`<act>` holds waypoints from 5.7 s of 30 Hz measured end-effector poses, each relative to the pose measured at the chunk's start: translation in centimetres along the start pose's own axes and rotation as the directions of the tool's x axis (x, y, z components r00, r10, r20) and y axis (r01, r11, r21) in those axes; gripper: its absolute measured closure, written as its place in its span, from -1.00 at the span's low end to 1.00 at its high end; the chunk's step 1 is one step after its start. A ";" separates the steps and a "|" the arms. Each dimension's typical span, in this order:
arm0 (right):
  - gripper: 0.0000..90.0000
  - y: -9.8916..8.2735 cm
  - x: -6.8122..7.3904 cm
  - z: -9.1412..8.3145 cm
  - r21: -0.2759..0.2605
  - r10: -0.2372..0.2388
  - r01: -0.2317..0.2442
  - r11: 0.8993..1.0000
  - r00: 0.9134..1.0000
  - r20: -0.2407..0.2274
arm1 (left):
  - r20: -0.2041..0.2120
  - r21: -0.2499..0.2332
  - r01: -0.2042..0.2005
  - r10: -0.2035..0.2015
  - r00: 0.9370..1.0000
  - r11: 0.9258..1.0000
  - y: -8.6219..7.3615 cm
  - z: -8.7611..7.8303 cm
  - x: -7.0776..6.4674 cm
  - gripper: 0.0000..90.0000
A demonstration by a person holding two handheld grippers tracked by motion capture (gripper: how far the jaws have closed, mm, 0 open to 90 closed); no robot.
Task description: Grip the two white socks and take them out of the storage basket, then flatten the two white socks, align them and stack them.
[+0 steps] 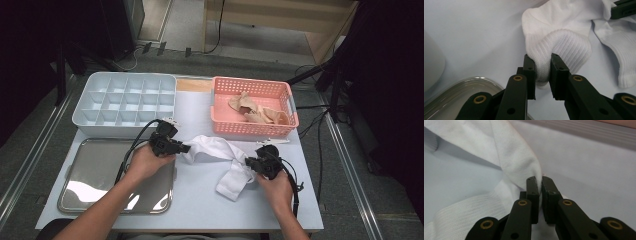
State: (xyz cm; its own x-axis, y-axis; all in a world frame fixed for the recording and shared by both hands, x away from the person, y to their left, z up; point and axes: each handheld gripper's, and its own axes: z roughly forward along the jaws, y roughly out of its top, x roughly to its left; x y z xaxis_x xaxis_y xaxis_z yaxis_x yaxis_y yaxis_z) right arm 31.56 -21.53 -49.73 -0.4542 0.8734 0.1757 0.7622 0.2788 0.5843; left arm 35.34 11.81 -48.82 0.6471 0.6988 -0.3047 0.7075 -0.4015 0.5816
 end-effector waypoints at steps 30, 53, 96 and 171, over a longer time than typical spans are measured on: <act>1.00 3.1 -1.3 3.3 -0.035 0.020 -0.019 0.999 1.000 0.015 | -0.004 0.017 -0.005 0.005 1.000 1.000 0.5 0.5 0.3 0.72; 0.46 3.0 -3.2 1.9 -0.110 0.076 -0.068 0.992 0.995 0.068 | -0.008 -0.044 0.024 -0.025 1.000 0.999 0.0 -2.1 0.3 0.38; 0.51 0.3 -0.7 -3.9 -0.139 0.013 -0.018 0.990 0.999 -0.038 | 0.041 -0.049 -0.005 0.007 0.999 0.999 0.0 -1.7 -1.6 0.20; 0.95 5.6 5.1 1.9 -0.178 -0.060 0.037 0.983 0.990 -0.128 | 0.043 -0.086 -0.002 0.006 0.999 0.996 0.1 -1.8 -1.9 0.15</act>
State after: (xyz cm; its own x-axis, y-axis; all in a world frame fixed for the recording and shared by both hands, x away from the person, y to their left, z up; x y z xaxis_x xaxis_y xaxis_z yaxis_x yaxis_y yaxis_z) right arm 34.42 -14.75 -47.08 -0.5547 0.7965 0.2406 0.6510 0.2353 0.7217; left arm 33.67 11.48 -46.76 0.6630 0.6701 -0.3337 0.6791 -0.3508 0.6448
